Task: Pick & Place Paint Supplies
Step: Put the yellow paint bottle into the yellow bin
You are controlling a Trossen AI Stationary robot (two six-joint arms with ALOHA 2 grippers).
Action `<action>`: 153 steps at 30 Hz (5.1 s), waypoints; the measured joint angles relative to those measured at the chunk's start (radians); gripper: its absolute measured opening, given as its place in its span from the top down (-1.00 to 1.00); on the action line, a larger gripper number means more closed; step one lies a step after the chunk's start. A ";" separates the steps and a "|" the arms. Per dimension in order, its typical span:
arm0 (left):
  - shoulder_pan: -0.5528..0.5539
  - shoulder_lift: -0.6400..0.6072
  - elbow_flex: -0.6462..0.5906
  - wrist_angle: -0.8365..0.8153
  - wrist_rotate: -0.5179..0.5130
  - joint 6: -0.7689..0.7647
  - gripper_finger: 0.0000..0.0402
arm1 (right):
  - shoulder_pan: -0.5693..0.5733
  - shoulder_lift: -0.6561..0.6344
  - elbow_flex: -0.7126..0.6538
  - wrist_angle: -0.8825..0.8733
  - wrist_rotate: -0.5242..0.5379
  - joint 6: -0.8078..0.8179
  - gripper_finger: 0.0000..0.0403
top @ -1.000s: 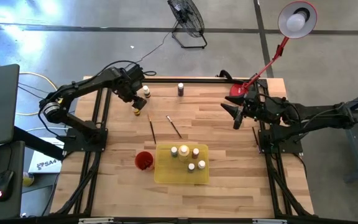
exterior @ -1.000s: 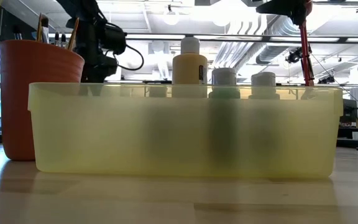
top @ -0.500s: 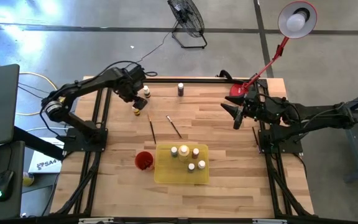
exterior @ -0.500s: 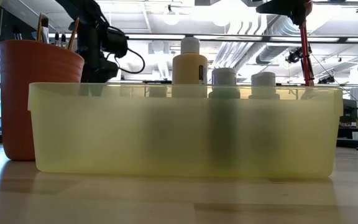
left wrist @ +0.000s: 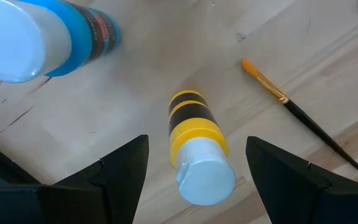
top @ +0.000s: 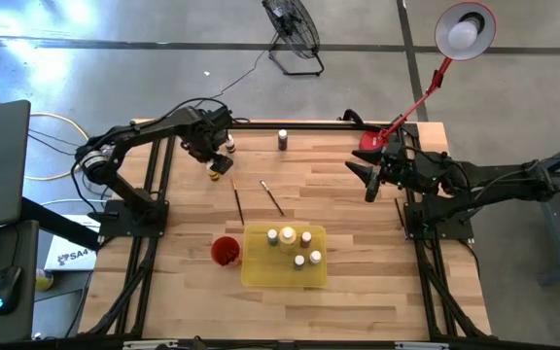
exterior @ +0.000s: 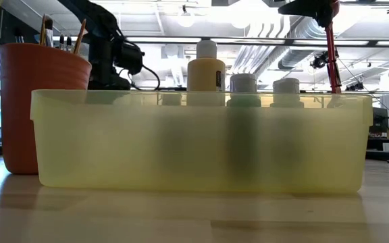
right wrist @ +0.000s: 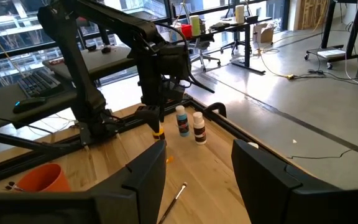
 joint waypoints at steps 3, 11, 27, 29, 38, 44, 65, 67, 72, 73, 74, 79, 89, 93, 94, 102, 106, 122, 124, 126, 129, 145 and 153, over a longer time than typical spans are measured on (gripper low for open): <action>0.000 0.001 0.000 -0.001 0.008 0.000 -0.33 | 0.000 0.000 0.000 0.000 0.000 0.000 0.14; 0.000 0.001 0.000 -0.002 0.010 0.000 -0.33 | 0.000 0.000 0.000 0.000 0.000 0.000 0.14; 0.000 0.001 0.000 0.000 0.014 0.000 -0.33 | 0.000 0.000 0.000 0.000 -0.003 -0.001 0.14; 0.000 0.001 0.000 0.000 0.013 0.000 -0.33 | 0.000 0.000 0.000 0.000 -0.003 -0.001 0.14; 0.000 0.001 0.000 0.001 0.013 0.000 -0.33 | 0.000 0.000 0.000 0.000 -0.003 -0.004 0.14; 0.000 0.001 0.000 0.001 0.013 -0.004 -0.33 | 0.000 0.000 0.000 0.000 -0.003 -0.004 0.14; 0.000 0.001 0.000 0.015 0.009 -0.004 -0.33 | 0.000 0.000 0.000 0.000 -0.003 -0.004 0.14; 0.000 0.001 0.000 0.013 0.010 -0.004 -0.33 | 0.000 0.000 0.000 0.000 -0.003 -0.004 0.14; 0.000 0.001 0.000 0.002 0.010 -0.012 -0.33 | 0.000 0.000 0.000 0.000 -0.003 -0.004 0.14; 0.000 0.001 0.000 0.000 0.010 -0.021 -0.33 | 0.000 0.000 0.000 0.000 -0.003 -0.004 0.14; 0.000 0.001 0.000 -0.001 0.010 -0.029 -0.33 | 0.000 0.000 0.000 0.000 -0.003 -0.004 0.14; 0.000 0.001 0.000 -0.001 0.010 -0.033 -0.33 | 0.000 0.000 0.000 0.000 -0.003 -0.004 0.14; 0.000 0.001 0.000 -0.042 0.011 -0.033 -0.33 | 0.000 0.000 0.000 0.000 -0.003 -0.004 0.14; 0.000 0.001 0.000 -0.038 0.014 -0.033 -0.33 | 0.000 0.000 0.000 0.000 -0.003 -0.004 0.14; 0.000 0.001 0.000 -0.037 0.014 -0.034 -0.33 | 0.000 0.000 0.000 0.000 -0.003 -0.004 0.14; 0.000 0.001 0.000 -0.038 0.014 -0.034 -0.33 | 0.000 0.000 0.000 0.000 -0.003 -0.004 0.14; 0.000 0.001 0.000 -0.037 0.014 -0.033 -0.33 | 0.000 0.000 0.000 0.000 -0.003 -0.004 0.14; 0.000 0.001 0.000 -0.037 0.028 -0.034 -0.33 | 0.000 0.000 0.000 0.000 -0.003 -0.028 0.14; 0.000 0.001 0.000 -0.037 0.029 -0.034 -0.33 | 0.000 0.000 0.000 0.000 -0.003 -0.030 0.14; 0.000 0.001 0.000 -0.038 0.030 -0.034 -0.33 | 0.000 0.000 0.000 0.000 -0.003 -0.025 0.14; 0.000 0.001 0.000 -0.039 0.033 -0.043 -0.32 | 0.000 0.000 0.000 0.000 -0.003 -0.025 0.14; 0.000 0.001 0.000 -0.038 0.034 -0.057 0.17 | 0.000 0.000 0.000 0.000 -0.003 -0.023 0.14; 0.000 0.000 0.000 -0.038 0.033 -0.083 0.40 | 0.000 0.000 0.000 0.000 -0.003 -0.023 0.14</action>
